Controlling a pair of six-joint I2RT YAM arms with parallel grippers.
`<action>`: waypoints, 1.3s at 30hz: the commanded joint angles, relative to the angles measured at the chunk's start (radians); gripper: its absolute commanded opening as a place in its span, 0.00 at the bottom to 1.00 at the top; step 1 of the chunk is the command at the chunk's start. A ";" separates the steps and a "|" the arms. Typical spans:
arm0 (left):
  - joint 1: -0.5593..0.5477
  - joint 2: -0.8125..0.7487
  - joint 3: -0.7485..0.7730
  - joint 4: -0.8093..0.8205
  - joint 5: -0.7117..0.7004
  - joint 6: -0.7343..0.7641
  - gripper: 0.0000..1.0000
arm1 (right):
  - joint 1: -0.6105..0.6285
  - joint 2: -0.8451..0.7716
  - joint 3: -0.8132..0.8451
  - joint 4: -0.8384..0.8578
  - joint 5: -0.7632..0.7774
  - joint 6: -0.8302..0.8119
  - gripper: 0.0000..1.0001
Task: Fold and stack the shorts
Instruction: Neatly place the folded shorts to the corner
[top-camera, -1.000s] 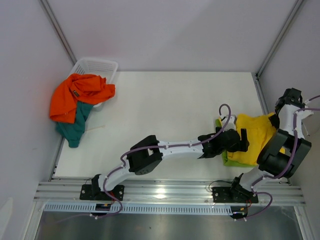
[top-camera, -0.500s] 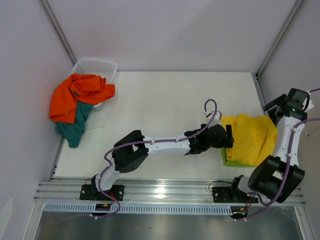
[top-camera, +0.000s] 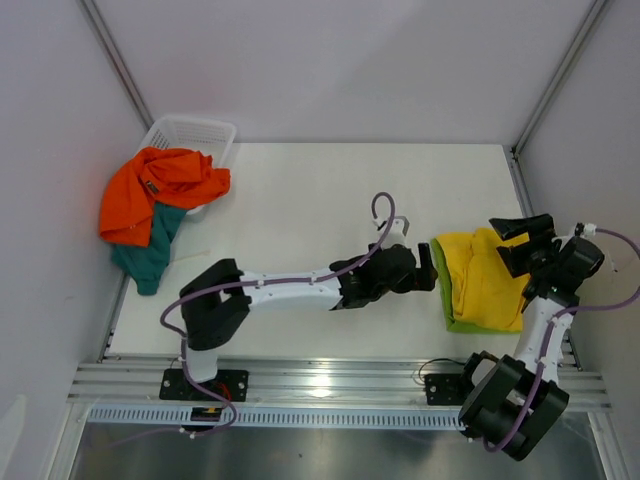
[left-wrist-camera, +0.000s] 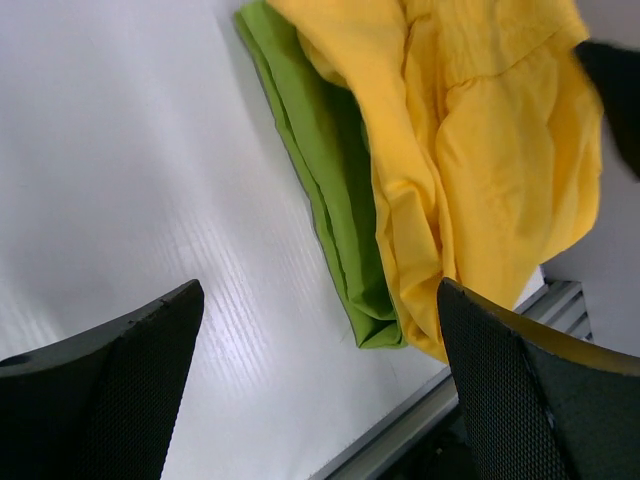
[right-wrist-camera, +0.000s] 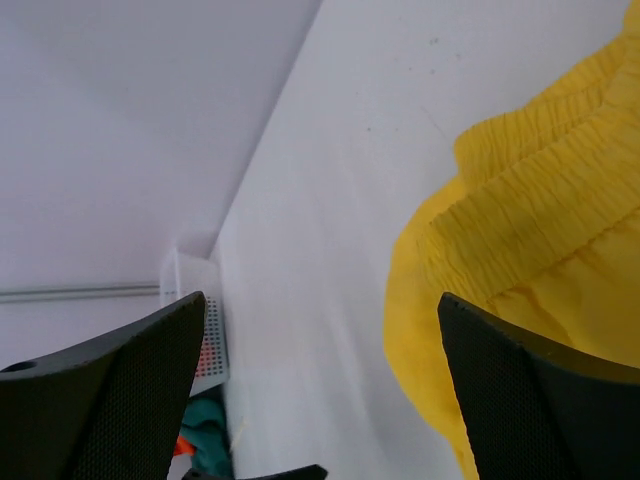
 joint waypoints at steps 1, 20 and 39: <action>0.013 -0.162 -0.068 0.048 -0.077 0.042 0.99 | -0.028 -0.031 -0.144 0.357 -0.169 0.208 0.99; 0.013 -0.392 -0.262 0.043 -0.146 0.063 0.99 | -0.005 0.166 -0.384 0.678 -0.083 0.216 0.99; 0.014 -0.431 -0.253 -0.030 -0.113 0.068 0.99 | 0.071 -0.070 -0.291 0.217 -0.227 0.189 0.99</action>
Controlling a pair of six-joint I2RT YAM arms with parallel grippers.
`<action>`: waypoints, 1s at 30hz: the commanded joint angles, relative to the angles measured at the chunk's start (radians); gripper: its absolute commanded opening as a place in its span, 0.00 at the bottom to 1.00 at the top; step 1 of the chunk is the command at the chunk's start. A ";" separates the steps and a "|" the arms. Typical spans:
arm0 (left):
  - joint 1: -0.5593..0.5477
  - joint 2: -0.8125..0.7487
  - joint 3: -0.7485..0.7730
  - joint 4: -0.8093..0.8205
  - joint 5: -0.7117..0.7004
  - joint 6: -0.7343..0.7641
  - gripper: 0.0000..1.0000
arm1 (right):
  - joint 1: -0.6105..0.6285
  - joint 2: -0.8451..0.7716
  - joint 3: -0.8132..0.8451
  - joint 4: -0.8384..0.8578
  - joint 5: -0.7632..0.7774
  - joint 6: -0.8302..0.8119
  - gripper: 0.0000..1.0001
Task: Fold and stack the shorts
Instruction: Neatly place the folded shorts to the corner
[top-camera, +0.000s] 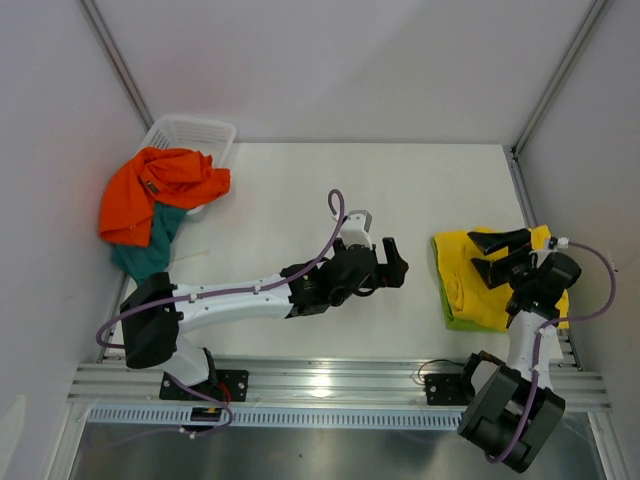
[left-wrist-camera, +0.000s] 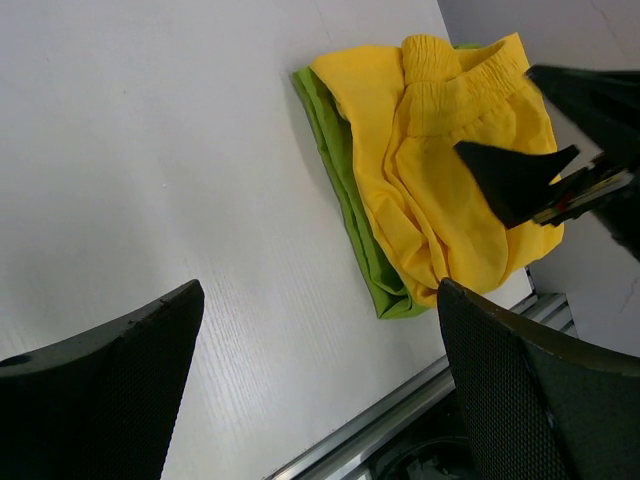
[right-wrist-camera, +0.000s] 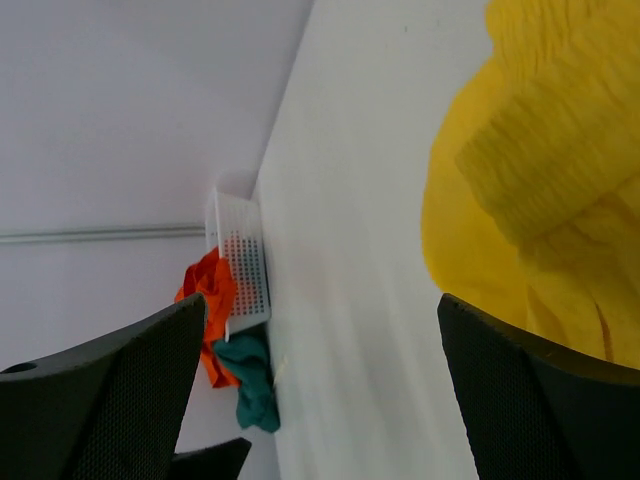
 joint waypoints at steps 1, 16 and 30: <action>0.005 -0.050 0.013 -0.015 -0.001 0.018 0.99 | 0.038 0.024 -0.094 0.029 -0.095 0.018 0.99; 0.020 -0.116 -0.032 -0.036 -0.022 0.030 0.99 | 0.094 0.142 -0.110 0.028 -0.003 -0.065 1.00; 0.118 -0.364 -0.161 -0.162 -0.093 0.122 0.99 | 0.493 0.047 0.336 -0.255 0.227 -0.438 0.99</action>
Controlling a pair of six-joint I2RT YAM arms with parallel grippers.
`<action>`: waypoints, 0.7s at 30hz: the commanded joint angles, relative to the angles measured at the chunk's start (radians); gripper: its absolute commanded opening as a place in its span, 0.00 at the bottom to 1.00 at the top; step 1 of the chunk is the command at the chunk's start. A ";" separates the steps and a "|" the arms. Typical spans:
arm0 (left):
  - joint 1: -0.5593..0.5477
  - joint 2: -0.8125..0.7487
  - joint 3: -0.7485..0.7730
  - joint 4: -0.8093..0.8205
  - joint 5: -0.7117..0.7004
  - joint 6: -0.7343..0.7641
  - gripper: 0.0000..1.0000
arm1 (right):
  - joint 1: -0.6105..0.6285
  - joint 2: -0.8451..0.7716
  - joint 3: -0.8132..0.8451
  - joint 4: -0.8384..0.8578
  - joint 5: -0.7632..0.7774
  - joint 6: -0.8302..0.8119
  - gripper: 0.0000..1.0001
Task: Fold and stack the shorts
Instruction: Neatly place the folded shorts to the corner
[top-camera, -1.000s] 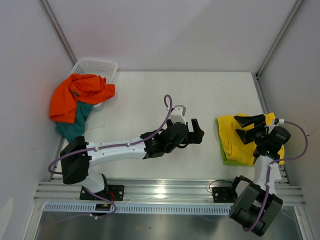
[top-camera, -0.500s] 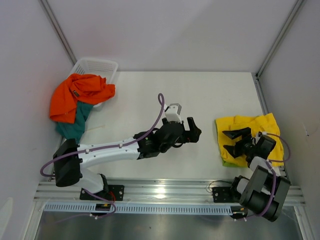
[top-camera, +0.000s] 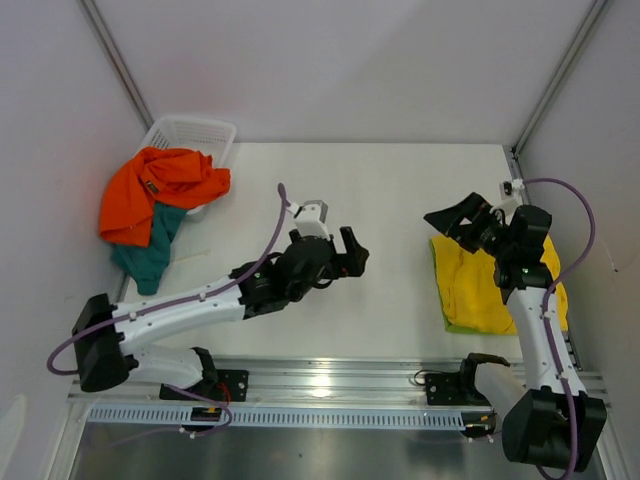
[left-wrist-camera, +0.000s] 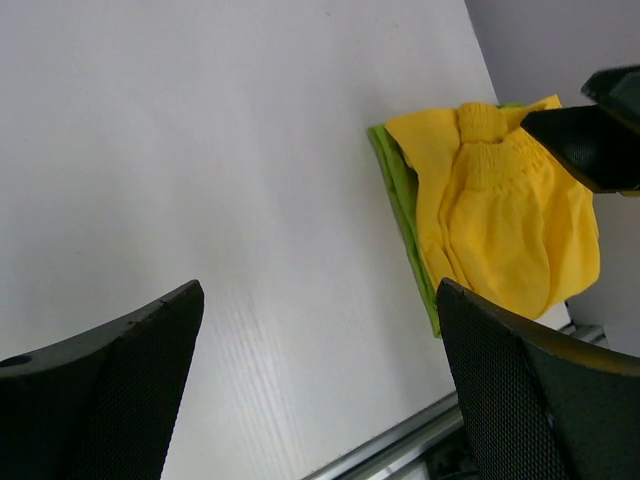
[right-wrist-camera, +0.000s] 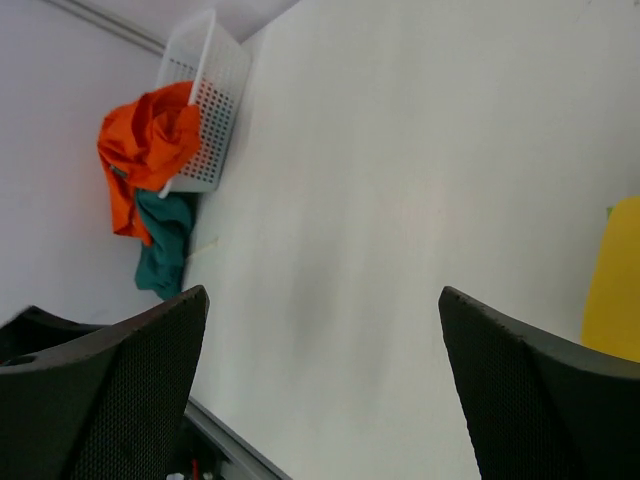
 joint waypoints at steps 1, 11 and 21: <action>0.042 -0.133 -0.046 -0.055 -0.083 0.075 0.99 | 0.075 -0.010 0.050 -0.072 0.145 -0.175 0.99; 0.154 -0.519 -0.234 -0.222 -0.208 0.135 0.99 | 0.219 -0.146 0.005 -0.028 0.412 -0.284 0.99; 0.168 -0.788 -0.452 -0.322 -0.344 0.158 0.99 | 0.340 -0.387 -0.221 0.021 0.543 -0.344 0.99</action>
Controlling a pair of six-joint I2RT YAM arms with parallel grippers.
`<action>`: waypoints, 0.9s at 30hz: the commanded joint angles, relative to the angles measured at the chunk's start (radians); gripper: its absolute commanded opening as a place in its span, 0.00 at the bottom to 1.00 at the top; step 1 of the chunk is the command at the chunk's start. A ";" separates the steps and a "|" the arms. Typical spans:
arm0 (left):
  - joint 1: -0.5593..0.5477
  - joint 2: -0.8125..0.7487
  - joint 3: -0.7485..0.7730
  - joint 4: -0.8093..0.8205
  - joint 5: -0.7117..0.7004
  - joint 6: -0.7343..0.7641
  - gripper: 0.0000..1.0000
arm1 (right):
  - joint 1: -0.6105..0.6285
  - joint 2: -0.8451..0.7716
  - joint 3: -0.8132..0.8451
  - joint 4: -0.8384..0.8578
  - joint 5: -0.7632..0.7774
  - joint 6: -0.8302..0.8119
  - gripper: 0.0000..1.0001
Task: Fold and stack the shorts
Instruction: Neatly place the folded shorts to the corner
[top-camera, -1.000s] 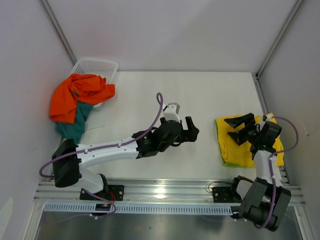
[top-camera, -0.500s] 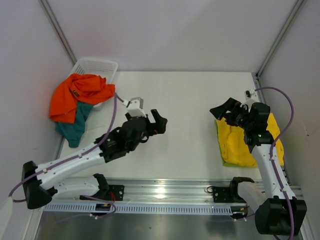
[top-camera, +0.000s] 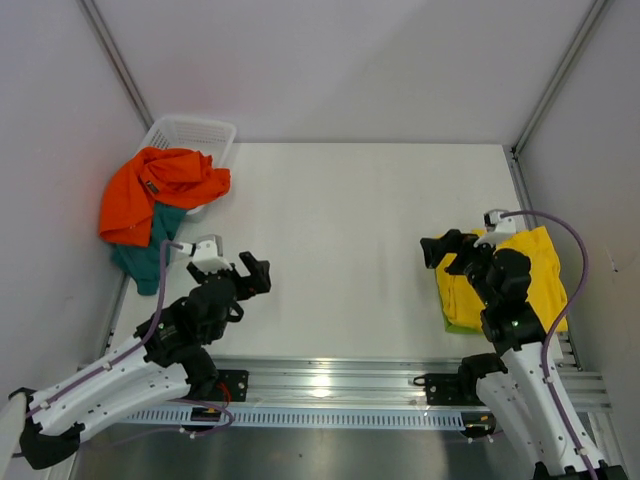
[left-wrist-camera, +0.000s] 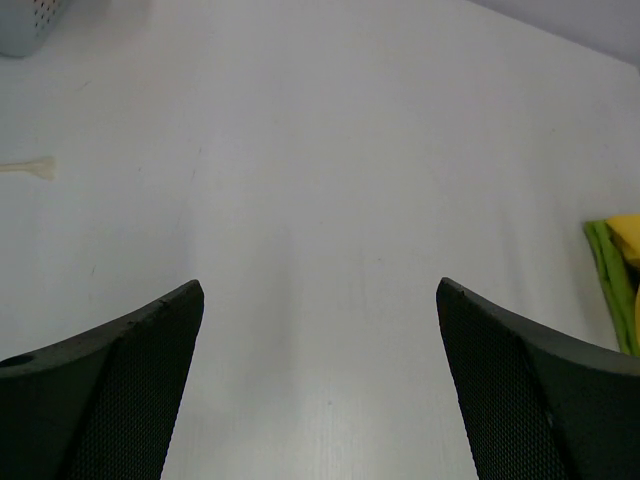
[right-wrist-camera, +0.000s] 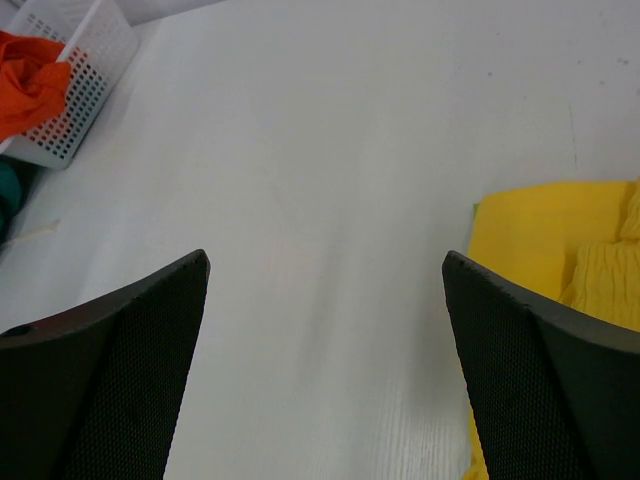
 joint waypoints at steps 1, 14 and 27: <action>0.008 -0.074 -0.062 -0.018 -0.055 0.046 0.99 | 0.025 -0.074 -0.092 0.058 -0.023 -0.039 0.99; 0.008 -0.283 -0.310 0.160 0.050 0.145 0.99 | 0.116 -0.182 -0.360 0.254 -0.139 -0.021 0.99; 0.008 -0.217 -0.335 0.234 0.054 0.158 0.99 | 0.137 -0.120 -0.360 0.297 -0.153 -0.024 0.99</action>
